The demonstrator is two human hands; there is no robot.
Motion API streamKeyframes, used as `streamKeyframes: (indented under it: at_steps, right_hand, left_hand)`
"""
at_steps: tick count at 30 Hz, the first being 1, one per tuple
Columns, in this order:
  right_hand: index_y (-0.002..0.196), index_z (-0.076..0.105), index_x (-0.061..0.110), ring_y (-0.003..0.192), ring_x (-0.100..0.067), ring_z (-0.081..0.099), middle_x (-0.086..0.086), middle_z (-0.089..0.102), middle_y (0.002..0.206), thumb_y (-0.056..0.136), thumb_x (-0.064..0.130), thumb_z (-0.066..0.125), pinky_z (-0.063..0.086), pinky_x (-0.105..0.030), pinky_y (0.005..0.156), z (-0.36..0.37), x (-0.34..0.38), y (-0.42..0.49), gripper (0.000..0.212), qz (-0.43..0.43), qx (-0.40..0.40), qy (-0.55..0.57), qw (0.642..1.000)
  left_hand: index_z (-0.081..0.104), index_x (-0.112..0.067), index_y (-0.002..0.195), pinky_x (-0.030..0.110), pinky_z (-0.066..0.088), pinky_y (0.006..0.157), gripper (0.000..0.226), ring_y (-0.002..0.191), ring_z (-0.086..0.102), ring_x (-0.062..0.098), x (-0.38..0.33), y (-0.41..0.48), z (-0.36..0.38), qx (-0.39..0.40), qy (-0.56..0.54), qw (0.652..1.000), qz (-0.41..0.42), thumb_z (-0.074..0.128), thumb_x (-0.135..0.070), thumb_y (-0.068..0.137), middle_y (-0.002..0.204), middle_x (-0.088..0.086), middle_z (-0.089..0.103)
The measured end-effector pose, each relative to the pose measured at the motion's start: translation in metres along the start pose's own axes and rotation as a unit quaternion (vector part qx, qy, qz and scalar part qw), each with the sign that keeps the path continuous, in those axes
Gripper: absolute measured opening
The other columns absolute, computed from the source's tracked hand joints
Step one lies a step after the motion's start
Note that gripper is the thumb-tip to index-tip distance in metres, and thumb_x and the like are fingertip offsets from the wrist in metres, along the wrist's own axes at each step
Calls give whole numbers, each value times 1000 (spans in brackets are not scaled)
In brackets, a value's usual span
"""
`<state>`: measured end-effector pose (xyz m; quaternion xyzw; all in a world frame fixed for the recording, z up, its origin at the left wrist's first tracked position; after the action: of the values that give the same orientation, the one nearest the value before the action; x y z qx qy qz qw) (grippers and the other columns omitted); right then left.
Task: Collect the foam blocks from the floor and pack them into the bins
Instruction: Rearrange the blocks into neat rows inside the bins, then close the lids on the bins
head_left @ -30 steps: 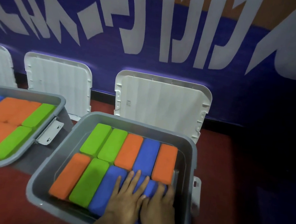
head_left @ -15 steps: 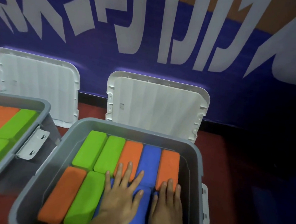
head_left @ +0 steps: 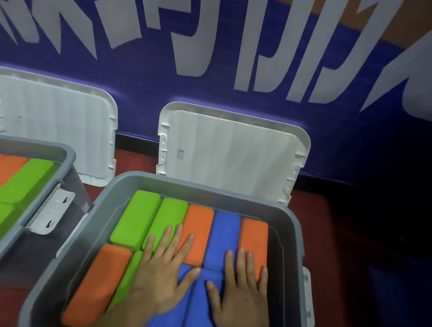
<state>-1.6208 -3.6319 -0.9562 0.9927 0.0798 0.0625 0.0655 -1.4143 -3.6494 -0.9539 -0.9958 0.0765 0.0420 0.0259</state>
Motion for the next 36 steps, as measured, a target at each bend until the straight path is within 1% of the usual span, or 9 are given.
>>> streamKeyframes:
  at_steps: [5,8,12,16,21,24,27,32,36]
  right_hand:
    - [146,55,10,140,-39,47,-17,47,154,103,58,15,27,-60,112,1,3,4,75,-10,11,-1,1000]
    - [148,53,18,142,-35,45,-10,47,155,99,60,31,25,-57,112,3,1,7,68,-23,26,-5,999]
    - [148,53,18,145,-34,36,-15,44,156,91,62,42,24,-58,112,3,1,9,73,-8,36,11,999]
    - [150,50,19,144,-36,42,-20,42,156,100,61,24,25,-58,113,-3,1,3,70,-17,45,41,998]
    - [147,55,22,139,-35,49,-17,49,152,94,65,40,26,-57,112,-2,-1,3,70,-13,41,48,998]
    - [146,56,26,132,-40,54,-21,55,144,101,65,28,27,-57,110,-14,0,18,66,-18,22,67,997]
    - [143,54,21,119,-39,59,-19,58,133,98,56,40,39,-54,104,-38,1,73,59,-21,-17,68,997]
    - [154,38,19,139,-33,41,-15,44,150,102,48,37,35,-55,112,-72,9,184,60,3,-49,54,997]
    - [161,11,24,153,-28,13,-8,16,166,106,49,32,18,-52,122,-81,8,257,64,32,-8,23,999]
  left_hand:
    - [28,-26,159,56,17,116,80,154,18,31,1,5,-1,23,2,1000,-7,27,-76,96,167,10,21]
    - [34,-27,158,52,17,115,81,153,22,31,1,8,-2,34,9,999,-27,26,-78,95,164,13,27]
    - [6,-29,162,34,-4,125,90,155,-9,23,4,15,-23,47,-22,999,0,-2,-79,87,166,9,-14]
    - [33,-22,158,44,13,118,80,151,27,32,5,6,-15,74,17,997,-14,21,-74,98,166,8,22]
    - [41,-20,155,39,7,117,80,150,26,30,-1,5,-7,81,5,996,-26,25,-74,97,164,11,29]
    - [43,-22,153,39,7,118,74,148,34,32,-4,27,-28,41,-14,999,11,20,-68,100,165,11,27]
    - [46,-20,151,46,13,118,71,147,36,32,-7,77,-55,-24,-3,999,27,19,-63,101,162,12,31]
    - [1,-32,162,46,-8,125,71,156,-8,22,0,164,-103,-64,-28,997,14,8,-63,98,169,2,-9]
    - [-4,-33,161,50,-9,124,67,156,-12,22,14,223,-120,-66,-8,998,15,13,-61,103,170,1,-11]
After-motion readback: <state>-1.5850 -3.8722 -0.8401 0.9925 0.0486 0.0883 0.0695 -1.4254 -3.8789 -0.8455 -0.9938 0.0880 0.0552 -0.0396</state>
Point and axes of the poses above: each hand's wrist, its own y-axis towards the middle knuckle, its own z-axis out of the palm, x = y × z, the point moved 2 cm from there along y, towards the middle knuckle
